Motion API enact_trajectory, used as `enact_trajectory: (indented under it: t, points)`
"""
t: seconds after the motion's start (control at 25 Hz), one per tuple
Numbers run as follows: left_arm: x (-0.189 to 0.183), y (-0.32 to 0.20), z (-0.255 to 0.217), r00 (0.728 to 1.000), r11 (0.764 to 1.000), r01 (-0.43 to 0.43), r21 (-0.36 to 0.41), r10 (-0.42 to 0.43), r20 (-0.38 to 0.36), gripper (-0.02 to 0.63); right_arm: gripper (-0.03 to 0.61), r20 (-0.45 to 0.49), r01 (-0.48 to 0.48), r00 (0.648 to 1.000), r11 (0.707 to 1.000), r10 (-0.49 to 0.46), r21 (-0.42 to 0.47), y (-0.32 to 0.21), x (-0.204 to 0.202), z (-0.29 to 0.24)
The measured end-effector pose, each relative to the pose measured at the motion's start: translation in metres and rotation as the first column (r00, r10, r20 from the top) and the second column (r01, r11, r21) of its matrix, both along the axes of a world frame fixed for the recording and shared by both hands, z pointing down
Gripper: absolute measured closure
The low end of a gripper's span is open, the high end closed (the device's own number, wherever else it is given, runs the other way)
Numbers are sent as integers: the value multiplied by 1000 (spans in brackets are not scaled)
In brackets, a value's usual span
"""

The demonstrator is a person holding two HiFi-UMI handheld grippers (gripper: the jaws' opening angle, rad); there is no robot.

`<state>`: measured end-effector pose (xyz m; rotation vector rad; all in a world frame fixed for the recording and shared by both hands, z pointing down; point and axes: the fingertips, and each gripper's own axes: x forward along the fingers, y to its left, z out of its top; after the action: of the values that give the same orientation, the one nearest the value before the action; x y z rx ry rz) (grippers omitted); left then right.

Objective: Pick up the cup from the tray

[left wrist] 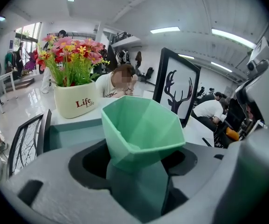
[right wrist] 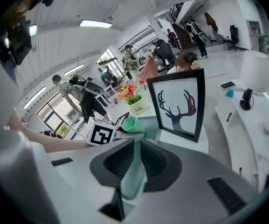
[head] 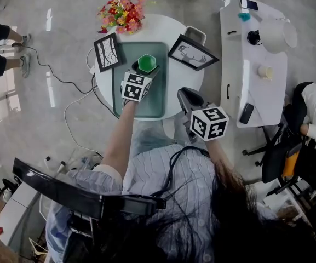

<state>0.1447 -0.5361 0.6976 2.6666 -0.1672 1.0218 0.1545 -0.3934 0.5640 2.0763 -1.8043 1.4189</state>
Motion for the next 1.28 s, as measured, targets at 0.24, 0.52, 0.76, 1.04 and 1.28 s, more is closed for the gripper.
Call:
enact_trajectory:
  t: [0.24,0.52,0.76,1.04,1.28]
  points:
    - [-2,5,-12,1000,1000,2,-2,-2,-16,285,518,-2,14,1000,1000,-14,5,3,2,2]
    - [-10,13,-30,999,1000,12,-7,-12,-33,285,518,-4,53,999,998,-53,27,0,-1,-1]
    - [-20,23,-56,998,999,38,0,-38,-46,285,518,-7,86,996,996,-86,39,-1,-4,0]
    - [-33,41,-84,998,999,44,22,-43,-55,285,518,-12,126,992,990,-126,65,0,-5,-3]
    - [-39,60,-111,999,998,36,55,-34,-42,285,518,-16,177,984,981,-177,79,5,-6,-3]
